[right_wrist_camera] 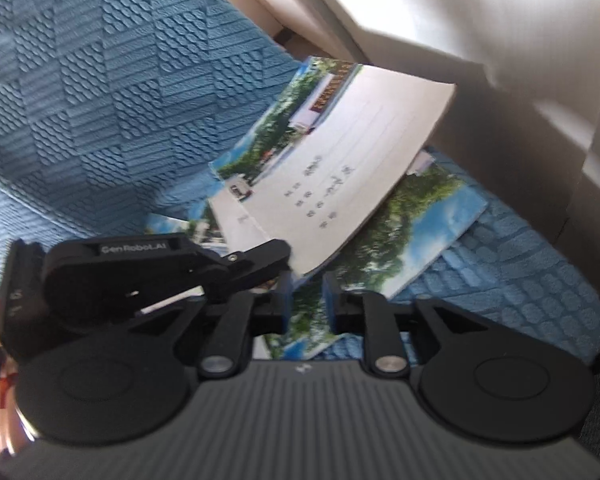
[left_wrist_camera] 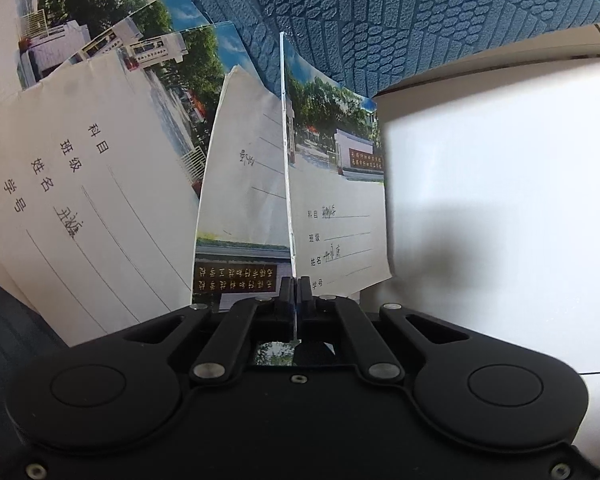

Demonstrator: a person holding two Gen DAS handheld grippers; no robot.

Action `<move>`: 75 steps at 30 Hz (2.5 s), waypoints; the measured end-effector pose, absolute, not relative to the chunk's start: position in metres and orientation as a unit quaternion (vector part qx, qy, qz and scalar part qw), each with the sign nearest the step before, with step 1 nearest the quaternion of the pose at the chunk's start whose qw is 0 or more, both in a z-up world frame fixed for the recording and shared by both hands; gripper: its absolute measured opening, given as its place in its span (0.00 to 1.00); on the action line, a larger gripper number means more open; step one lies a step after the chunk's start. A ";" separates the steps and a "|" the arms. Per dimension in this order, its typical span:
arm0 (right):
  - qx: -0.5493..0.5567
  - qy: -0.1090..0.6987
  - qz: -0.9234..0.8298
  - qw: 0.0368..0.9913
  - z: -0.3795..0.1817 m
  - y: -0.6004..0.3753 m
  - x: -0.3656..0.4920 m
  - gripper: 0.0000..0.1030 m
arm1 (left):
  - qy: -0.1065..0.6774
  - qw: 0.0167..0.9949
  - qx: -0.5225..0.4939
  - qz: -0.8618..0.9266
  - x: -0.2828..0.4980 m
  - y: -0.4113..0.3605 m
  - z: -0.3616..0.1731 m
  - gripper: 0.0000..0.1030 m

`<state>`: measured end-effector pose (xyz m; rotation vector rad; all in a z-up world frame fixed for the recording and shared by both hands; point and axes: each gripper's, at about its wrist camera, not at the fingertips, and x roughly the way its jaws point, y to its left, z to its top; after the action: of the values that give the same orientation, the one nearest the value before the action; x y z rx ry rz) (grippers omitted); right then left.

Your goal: Organize objects

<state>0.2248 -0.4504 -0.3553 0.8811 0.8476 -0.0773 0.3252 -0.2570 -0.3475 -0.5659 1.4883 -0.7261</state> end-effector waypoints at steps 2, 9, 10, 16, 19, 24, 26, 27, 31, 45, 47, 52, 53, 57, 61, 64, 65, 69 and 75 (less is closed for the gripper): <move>0.440 0.384 -0.037 0.811 -0.357 -0.453 0.223 0.51 | 0.647 0.645 -0.249 -0.321 0.326 -0.253 -0.340 0.00; 0.650 0.314 -0.001 0.692 -0.390 -0.483 0.213 0.53 | 0.638 0.647 -0.256 -0.330 0.325 -0.238 -0.326 0.00; 0.659 0.313 0.003 0.684 -0.392 -0.482 0.215 0.53 | 0.637 0.647 -0.257 -0.330 0.325 -0.235 -0.325 0.00; 0.677 0.314 0.000 0.666 -0.400 -0.482 0.233 0.53 | 0.634 0.649 -0.266 -0.327 0.329 -0.232 -0.321 0.00; 0.674 0.306 -0.024 0.672 -0.404 -0.489 0.242 0.53 | 0.633 0.649 -0.268 -0.325 0.332 -0.231 -0.320 0.00; 0.667 0.297 -0.049 0.682 -0.415 -0.495 0.251 0.35 | 0.634 0.647 -0.273 -0.324 0.335 -0.228 -0.321 0.00; 0.664 0.309 -0.051 0.679 -0.420 -0.494 0.252 0.19 | 0.635 0.649 -0.269 -0.322 0.336 -0.229 -0.323 0.00; 0.667 0.306 -0.049 0.678 -0.421 -0.492 0.251 0.15 | 0.634 0.653 -0.265 -0.320 0.338 -0.232 -0.323 0.01; 0.671 0.300 -0.033 0.677 -0.420 -0.487 0.254 0.05 | 0.640 0.657 -0.249 -0.312 0.342 -0.237 -0.325 0.30; 0.668 0.307 -0.024 0.677 -0.407 -0.474 0.235 0.04 | 0.679 0.586 -0.332 -0.294 0.347 -0.239 -0.368 0.25; 0.669 0.307 -0.023 0.677 -0.405 -0.471 0.230 0.04 | 0.680 0.581 -0.338 -0.292 0.348 -0.239 -0.369 0.14; 0.631 0.313 -0.032 0.709 -0.385 -0.466 0.221 0.09 | 0.676 0.582 -0.329 -0.310 0.342 -0.242 -0.360 0.03; 0.621 0.318 -0.036 0.715 -0.380 -0.465 0.220 0.11 | 0.675 0.582 -0.328 -0.312 0.340 -0.239 -0.357 0.03; 0.598 0.336 -0.041 0.727 -0.369 -0.467 0.229 0.15 | 0.672 0.579 -0.329 -0.323 0.340 -0.230 -0.348 0.02; 0.588 0.349 -0.040 0.728 -0.368 -0.474 0.240 0.41 | 0.671 0.581 -0.330 -0.321 0.348 -0.216 -0.343 0.01; 0.600 0.343 -0.034 0.722 -0.373 -0.486 0.244 0.42 | 0.677 0.576 -0.336 -0.311 0.356 -0.205 -0.347 0.01; 0.600 0.341 -0.036 0.723 -0.374 -0.490 0.245 0.42 | 0.679 0.575 -0.337 -0.308 0.358 -0.200 -0.350 0.01; 0.602 0.333 -0.038 0.725 -0.377 -0.501 0.253 0.42 | 0.684 0.576 -0.331 -0.301 0.365 -0.190 -0.355 0.00; 0.581 0.342 -0.005 0.739 -0.378 -0.501 0.268 0.42 | 0.691 0.580 -0.315 -0.295 0.373 -0.187 -0.361 0.00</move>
<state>0.2683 -0.5013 -0.3776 1.2759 0.7497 -0.0104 0.3732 -0.1866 -0.3608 -0.7371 1.6139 -0.6884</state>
